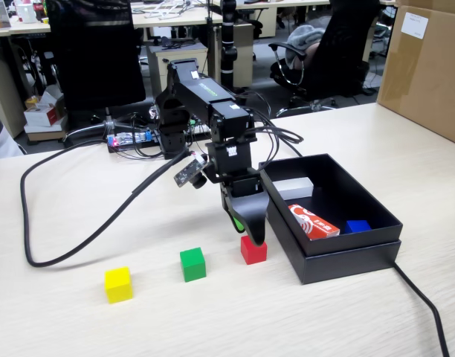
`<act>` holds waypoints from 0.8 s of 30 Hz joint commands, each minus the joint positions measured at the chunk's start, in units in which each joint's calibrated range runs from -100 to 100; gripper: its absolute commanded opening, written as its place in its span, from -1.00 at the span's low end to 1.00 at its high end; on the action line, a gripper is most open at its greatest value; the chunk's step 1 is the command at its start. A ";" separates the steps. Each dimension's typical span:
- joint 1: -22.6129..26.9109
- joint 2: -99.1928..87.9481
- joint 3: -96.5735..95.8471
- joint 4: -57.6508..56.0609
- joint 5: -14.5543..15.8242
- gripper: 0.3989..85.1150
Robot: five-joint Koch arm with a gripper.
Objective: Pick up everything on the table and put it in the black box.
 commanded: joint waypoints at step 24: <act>0.63 9.24 9.21 3.29 0.15 0.04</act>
